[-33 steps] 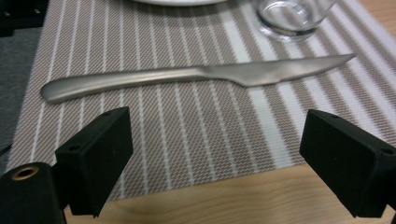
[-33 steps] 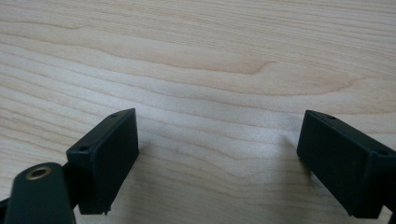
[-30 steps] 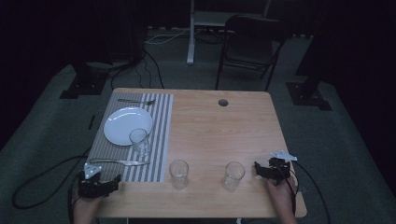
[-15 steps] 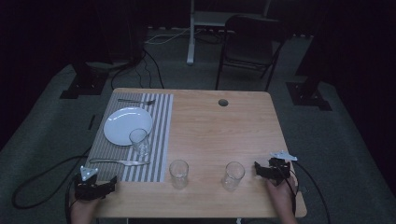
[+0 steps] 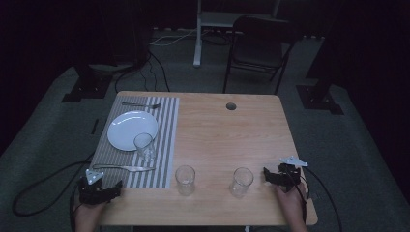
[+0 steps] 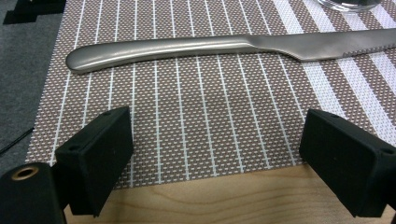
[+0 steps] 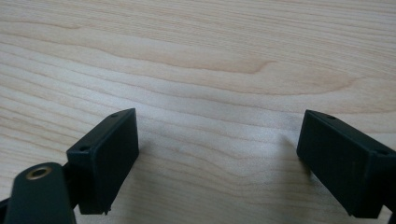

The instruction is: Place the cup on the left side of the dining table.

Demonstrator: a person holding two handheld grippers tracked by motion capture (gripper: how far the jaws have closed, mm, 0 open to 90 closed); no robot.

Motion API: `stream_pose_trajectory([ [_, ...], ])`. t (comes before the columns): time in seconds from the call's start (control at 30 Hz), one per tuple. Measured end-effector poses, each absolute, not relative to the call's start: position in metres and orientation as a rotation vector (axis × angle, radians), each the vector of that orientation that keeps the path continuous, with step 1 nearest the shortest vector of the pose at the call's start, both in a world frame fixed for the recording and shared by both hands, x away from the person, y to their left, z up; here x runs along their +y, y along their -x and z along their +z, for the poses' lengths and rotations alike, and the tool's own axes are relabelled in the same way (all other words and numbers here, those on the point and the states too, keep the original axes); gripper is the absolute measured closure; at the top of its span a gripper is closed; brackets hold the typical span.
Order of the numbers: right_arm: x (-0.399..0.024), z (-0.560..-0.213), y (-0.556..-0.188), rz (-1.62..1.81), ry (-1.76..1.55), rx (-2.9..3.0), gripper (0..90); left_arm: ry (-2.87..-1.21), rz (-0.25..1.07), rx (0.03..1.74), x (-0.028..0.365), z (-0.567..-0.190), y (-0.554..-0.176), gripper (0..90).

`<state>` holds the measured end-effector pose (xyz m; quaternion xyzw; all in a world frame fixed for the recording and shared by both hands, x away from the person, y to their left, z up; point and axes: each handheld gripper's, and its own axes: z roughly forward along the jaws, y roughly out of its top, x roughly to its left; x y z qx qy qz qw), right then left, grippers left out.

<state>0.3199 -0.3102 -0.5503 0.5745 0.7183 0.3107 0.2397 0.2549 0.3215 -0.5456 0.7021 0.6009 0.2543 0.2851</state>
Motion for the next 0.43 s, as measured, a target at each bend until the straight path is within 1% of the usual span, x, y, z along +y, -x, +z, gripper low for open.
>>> stream_pose_trajectory([
  [0.43, -0.3106, -0.5503, -0.3207, 0.852, -1.571, 1.969, 12.3, -1.869, 0.683, 1.616, 0.3208, -0.5458, -0.2546, 10.4],
])
